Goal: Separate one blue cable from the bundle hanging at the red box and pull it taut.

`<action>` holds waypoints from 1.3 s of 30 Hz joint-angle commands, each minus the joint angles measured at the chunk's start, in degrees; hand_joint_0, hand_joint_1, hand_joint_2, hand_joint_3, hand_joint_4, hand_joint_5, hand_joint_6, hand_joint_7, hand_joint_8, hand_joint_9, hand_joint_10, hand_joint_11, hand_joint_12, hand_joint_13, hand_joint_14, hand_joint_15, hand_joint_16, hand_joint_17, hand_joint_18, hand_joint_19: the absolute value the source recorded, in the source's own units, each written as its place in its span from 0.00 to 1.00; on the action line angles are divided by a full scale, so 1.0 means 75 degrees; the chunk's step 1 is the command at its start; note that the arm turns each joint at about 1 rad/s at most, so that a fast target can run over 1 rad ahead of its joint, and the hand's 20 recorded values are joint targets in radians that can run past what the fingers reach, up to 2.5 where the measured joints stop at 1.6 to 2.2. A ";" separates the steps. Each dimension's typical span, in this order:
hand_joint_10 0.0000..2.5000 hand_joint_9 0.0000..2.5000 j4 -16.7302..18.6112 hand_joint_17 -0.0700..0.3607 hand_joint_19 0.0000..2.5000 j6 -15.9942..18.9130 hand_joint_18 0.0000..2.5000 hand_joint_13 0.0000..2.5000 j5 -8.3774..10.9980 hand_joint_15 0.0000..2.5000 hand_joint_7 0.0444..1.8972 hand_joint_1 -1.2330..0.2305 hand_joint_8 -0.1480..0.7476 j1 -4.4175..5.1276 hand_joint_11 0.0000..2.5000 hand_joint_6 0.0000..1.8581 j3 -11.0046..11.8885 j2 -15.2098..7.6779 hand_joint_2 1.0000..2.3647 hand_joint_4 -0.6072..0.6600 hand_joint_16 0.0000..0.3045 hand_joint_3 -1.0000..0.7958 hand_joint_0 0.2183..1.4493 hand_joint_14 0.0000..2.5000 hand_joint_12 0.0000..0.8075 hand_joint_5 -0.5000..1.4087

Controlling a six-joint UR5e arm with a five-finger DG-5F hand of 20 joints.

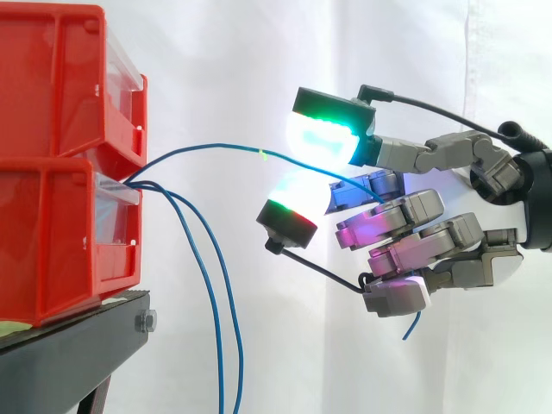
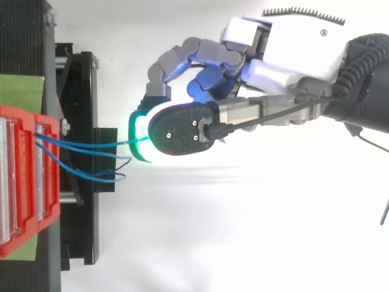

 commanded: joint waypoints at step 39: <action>1.00 0.35 0.0000 0.40 0.47 0.0000 0.43 0.52 0.0059 0.44 0.46 0.36 0.47 0.0012 0.52 0.51 -0.0002 0.0000 0.00 0.52 0.15 0.28 0.32 0.72 0.38 0.13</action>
